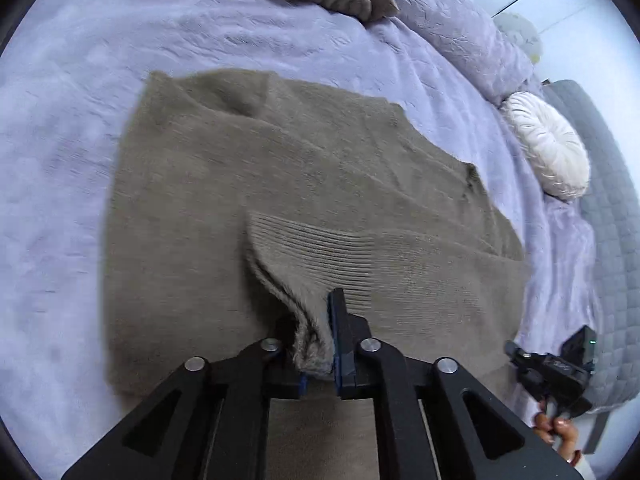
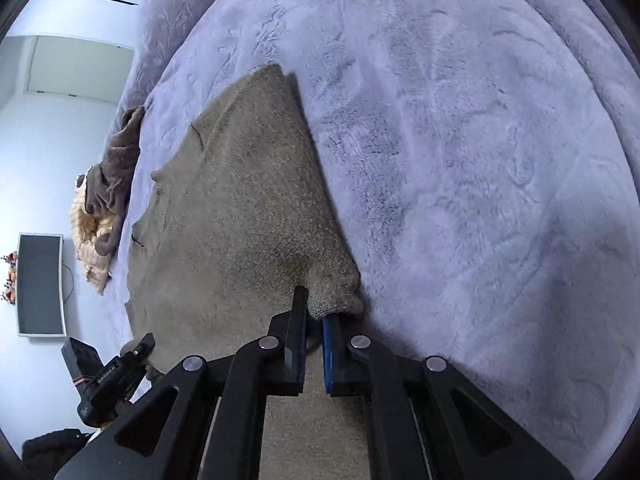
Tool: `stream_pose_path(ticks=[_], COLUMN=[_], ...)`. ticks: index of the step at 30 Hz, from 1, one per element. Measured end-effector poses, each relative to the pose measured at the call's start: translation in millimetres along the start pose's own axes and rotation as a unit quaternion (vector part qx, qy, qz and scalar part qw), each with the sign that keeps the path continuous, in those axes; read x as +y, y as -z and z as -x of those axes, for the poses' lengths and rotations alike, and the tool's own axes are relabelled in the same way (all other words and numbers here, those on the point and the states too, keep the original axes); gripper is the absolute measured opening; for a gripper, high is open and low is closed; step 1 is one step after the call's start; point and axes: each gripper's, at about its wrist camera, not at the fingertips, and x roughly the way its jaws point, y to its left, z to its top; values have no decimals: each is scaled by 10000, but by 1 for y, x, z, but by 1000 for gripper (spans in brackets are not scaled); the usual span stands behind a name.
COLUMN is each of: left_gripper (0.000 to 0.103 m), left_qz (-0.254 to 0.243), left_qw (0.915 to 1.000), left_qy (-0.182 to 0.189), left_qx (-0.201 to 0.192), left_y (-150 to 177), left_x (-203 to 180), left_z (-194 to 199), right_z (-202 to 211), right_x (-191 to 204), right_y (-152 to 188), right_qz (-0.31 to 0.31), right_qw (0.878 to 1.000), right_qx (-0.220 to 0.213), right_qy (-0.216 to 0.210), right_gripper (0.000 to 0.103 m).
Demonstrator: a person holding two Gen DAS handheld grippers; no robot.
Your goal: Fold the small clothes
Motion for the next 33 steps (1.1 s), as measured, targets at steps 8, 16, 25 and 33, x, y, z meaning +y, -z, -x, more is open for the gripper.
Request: stream_pose_path(ticks=[8, 16, 25, 33], left_gripper=[58, 59, 59, 59], left_qz=[-311, -853, -1103, -1208], left_qw=[9932, 9929, 9858, 9809], left_qy=[-1021, -752, -1245, -1523], left_qx=[-456, -363, -225, -100], left_y=[-6, -13, 3, 13], left_x=[20, -30, -19, -13], left_z=[50, 20, -5, 5], right_z=[40, 40, 18, 10], right_x=[4, 19, 41, 28], right_y=[11, -25, -48, -42], right_qz=[344, 663, 930, 924], right_qw=[9978, 9962, 9946, 9866], right_qx=[-60, -296, -65, -170], right_qy=[558, 471, 446, 1334], right_gripper=[40, 46, 10, 16])
